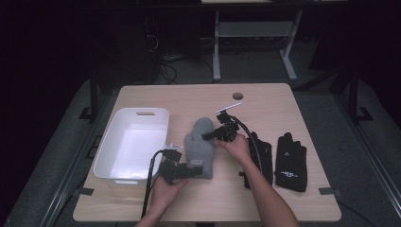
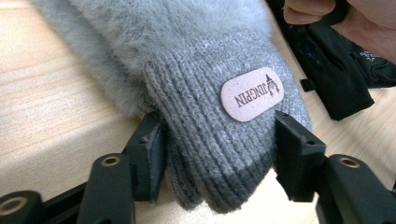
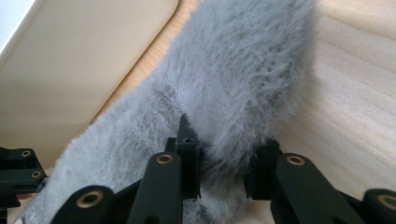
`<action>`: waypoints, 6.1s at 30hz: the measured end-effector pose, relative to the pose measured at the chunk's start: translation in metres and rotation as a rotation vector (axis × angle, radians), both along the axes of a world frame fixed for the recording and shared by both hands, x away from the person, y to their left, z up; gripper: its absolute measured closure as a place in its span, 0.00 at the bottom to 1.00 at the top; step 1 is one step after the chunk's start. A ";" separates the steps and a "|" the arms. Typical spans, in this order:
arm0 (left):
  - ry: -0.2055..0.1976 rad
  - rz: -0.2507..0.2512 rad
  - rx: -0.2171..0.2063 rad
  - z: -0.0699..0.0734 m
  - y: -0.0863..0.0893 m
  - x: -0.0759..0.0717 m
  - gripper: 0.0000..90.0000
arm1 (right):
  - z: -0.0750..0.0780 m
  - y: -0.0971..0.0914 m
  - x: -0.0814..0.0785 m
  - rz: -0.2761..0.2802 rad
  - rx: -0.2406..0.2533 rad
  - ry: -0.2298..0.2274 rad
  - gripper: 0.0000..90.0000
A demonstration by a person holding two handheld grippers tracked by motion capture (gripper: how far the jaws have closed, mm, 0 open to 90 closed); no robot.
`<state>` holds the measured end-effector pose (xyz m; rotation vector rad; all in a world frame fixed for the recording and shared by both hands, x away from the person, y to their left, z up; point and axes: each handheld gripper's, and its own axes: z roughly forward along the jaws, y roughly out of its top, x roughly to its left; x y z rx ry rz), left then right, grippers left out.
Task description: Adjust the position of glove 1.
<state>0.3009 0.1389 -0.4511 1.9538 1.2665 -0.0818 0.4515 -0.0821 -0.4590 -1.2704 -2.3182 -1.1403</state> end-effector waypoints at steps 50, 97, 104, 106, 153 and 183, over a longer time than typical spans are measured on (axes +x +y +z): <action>0.133 -0.156 -0.176 0.016 -0.015 0.013 0.62 | 0.049 -0.049 -0.032 -0.030 0.037 -0.133 0.84; -0.030 -0.177 -0.127 0.123 0.061 0.007 0.62 | 0.167 0.007 -0.039 0.004 0.092 -0.247 0.84; -0.040 -0.170 -0.126 0.130 0.073 0.007 0.61 | 0.176 0.020 -0.037 0.011 0.096 -0.253 0.84; -0.041 -0.164 -0.127 0.132 0.076 0.007 0.61 | 0.179 0.025 -0.037 0.011 0.095 -0.253 0.84; 0.015 -0.033 -0.070 0.113 0.187 0.013 0.61 | 0.152 0.149 -0.006 0.073 0.132 -0.200 0.83; 0.111 -0.044 0.089 0.070 0.194 0.020 0.59 | 0.091 0.174 0.002 0.092 0.073 -0.116 0.83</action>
